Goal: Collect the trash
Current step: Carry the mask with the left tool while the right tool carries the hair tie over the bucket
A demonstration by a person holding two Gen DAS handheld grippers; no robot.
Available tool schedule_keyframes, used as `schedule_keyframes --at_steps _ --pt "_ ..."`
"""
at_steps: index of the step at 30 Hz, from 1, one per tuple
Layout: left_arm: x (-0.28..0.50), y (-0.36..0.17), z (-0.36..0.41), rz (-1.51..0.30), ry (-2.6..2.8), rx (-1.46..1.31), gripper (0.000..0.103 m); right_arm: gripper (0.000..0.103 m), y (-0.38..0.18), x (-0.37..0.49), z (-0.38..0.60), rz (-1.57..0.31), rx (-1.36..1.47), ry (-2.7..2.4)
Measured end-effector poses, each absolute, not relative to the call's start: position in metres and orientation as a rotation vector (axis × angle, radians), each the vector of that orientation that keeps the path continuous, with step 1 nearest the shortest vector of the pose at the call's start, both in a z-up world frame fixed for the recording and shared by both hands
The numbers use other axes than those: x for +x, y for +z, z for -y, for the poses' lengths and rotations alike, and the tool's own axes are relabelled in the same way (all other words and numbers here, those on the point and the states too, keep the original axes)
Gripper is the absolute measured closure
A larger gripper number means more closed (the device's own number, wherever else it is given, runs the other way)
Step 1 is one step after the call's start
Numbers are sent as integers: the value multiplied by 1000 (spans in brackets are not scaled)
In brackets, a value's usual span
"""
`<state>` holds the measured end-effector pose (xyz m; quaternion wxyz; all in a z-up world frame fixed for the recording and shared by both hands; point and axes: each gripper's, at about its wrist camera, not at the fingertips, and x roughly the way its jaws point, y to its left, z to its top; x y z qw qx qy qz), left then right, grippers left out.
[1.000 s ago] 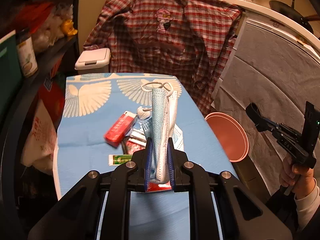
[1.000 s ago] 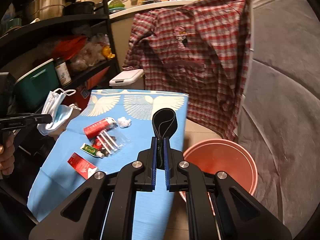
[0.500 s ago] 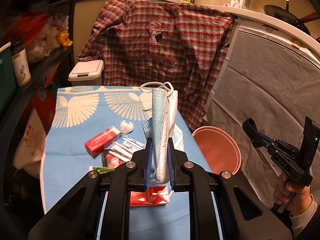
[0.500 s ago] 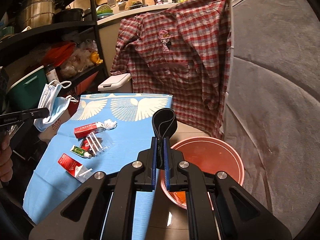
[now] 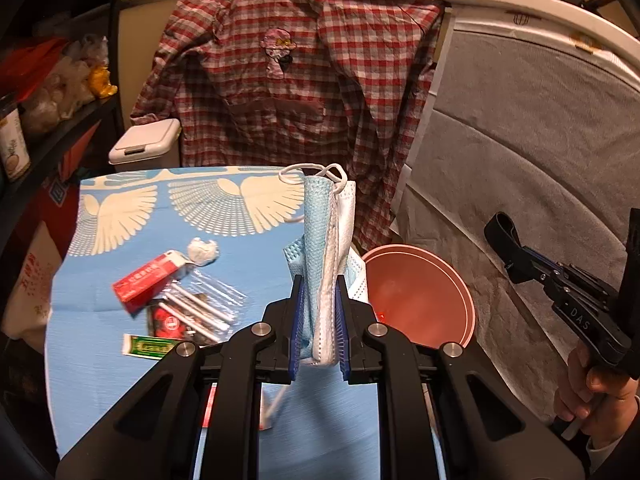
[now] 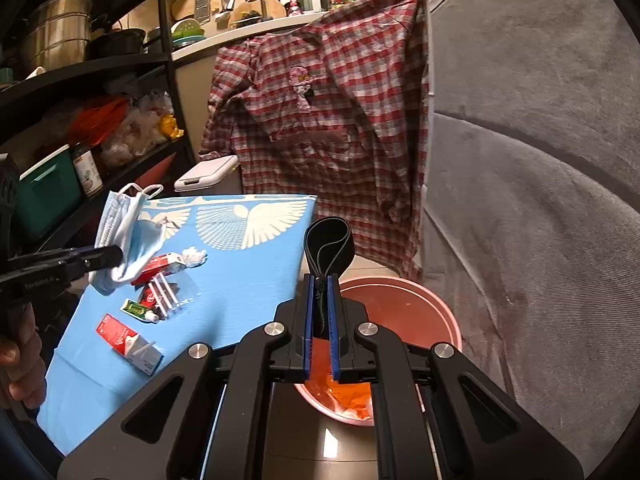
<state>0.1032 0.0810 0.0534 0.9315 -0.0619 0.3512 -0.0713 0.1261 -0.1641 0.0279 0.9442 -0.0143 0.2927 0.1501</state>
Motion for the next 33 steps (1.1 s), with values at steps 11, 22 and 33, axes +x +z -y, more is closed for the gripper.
schedule_keyframes --at_steps 11,22,33 --pt "126 37 -43 -746 -170 -108 89 96 23 139 186 -604 7 242" --pt "147 26 -25 -769 -191 -123 89 96 17 151 193 -614 8 209" --pt "158 16 -14 -791 -205 -129 89 96 11 157 200 -627 10 196"
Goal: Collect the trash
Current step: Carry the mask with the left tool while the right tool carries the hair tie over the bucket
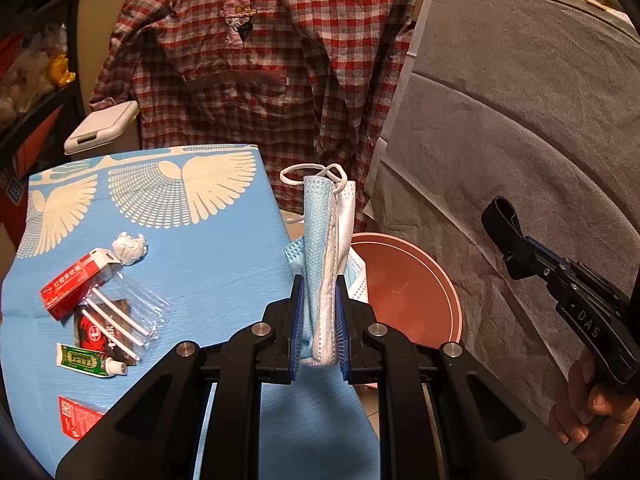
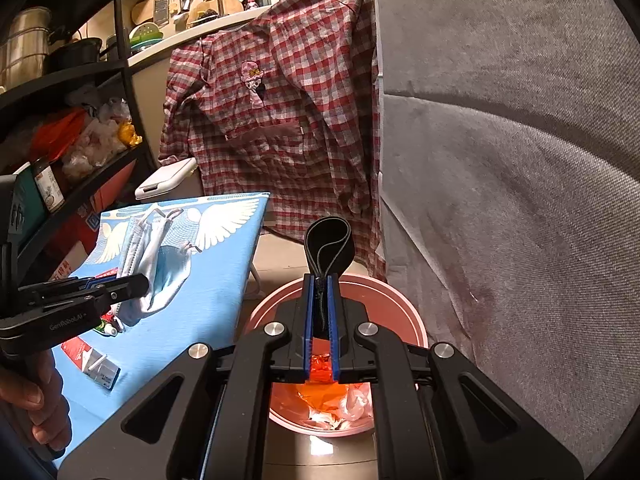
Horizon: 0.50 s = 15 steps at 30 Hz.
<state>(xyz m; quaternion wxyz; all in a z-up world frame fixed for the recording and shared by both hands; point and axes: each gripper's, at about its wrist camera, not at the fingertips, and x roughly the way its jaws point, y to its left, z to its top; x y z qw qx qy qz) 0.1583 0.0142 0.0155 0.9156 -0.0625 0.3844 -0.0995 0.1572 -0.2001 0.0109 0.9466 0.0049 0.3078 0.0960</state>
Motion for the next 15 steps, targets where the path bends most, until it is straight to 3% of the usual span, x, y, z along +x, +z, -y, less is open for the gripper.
schedule_keyframes --at_steps 15 --pt "167 6 3 -799 -235 -114 89 96 4 170 213 -649 31 178"
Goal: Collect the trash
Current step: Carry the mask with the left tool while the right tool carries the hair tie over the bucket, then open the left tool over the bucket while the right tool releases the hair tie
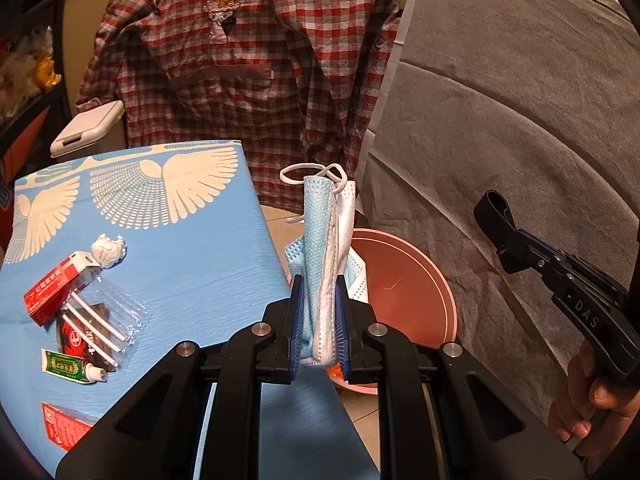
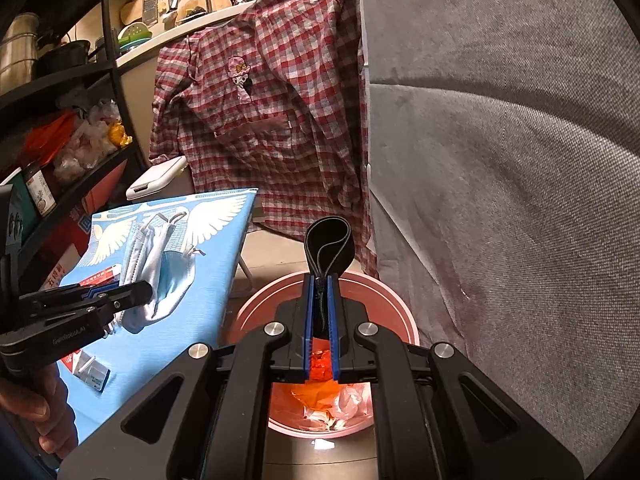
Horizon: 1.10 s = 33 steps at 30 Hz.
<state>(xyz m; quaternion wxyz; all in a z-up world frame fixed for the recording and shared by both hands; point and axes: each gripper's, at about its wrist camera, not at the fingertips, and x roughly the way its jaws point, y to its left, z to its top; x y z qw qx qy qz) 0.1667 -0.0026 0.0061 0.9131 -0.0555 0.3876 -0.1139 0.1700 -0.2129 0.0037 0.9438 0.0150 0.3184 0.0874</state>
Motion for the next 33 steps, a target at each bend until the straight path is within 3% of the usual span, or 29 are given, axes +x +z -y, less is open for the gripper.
schedule_keyframes --at_steps 23,26,30,33 --pt "180 -17 26 -830 -310 -64 88 95 -10 185 214 -720 58 189" --pt "184 -21 33 -846 -327 -61 86 90 -16 188 213 -750 59 195" --pt "188 -23 36 -852 -333 -75 70 71 -20 190 211 -767 55 186" --pt "189 -21 33 -848 -338 -104 70 70 -20 191 210 -766 52 185"
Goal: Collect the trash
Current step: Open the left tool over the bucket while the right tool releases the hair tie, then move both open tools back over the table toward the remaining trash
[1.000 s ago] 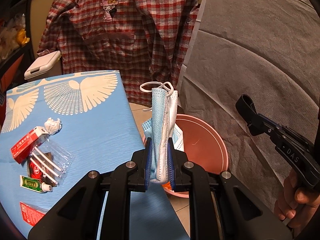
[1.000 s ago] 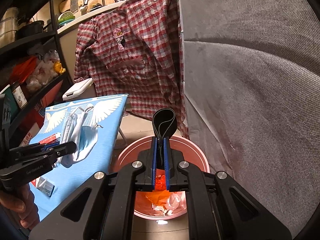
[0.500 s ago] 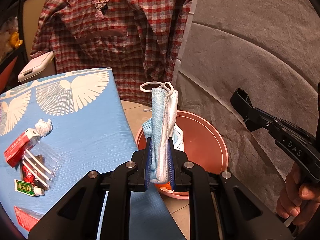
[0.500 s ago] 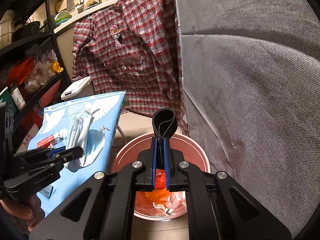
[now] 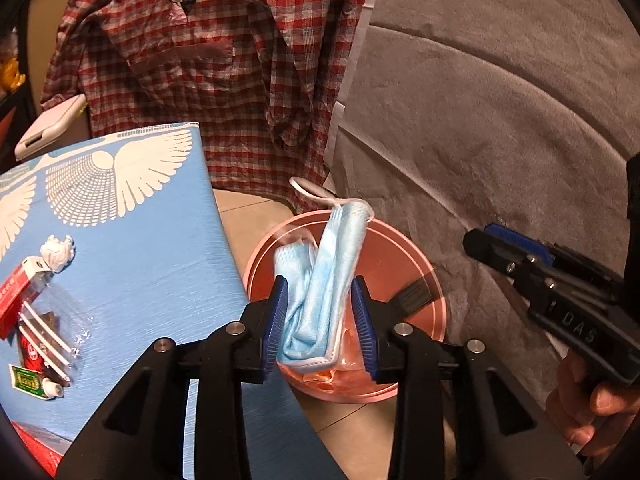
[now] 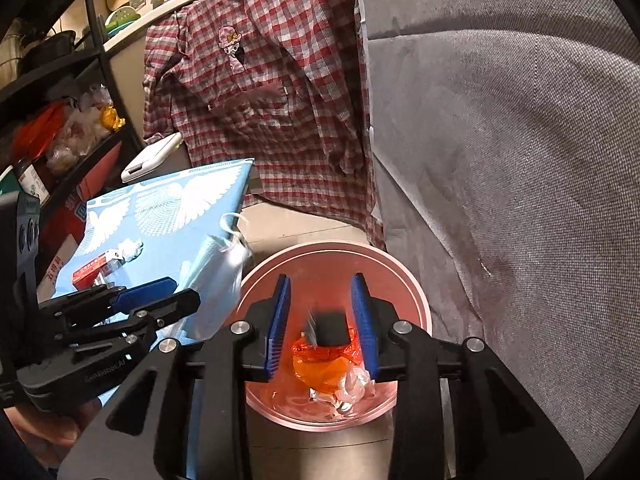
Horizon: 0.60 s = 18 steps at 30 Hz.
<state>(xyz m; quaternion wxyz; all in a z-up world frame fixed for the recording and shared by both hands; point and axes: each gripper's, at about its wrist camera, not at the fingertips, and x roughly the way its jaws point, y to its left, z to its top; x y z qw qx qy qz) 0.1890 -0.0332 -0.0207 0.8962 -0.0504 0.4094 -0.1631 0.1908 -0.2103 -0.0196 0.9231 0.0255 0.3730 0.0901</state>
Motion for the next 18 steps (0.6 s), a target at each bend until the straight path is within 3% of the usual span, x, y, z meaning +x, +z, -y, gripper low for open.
schedule_keyframes --at_steps 18 --pt "168 14 2 -765 -303 -134 70 70 -11 183 206 -699 42 175"
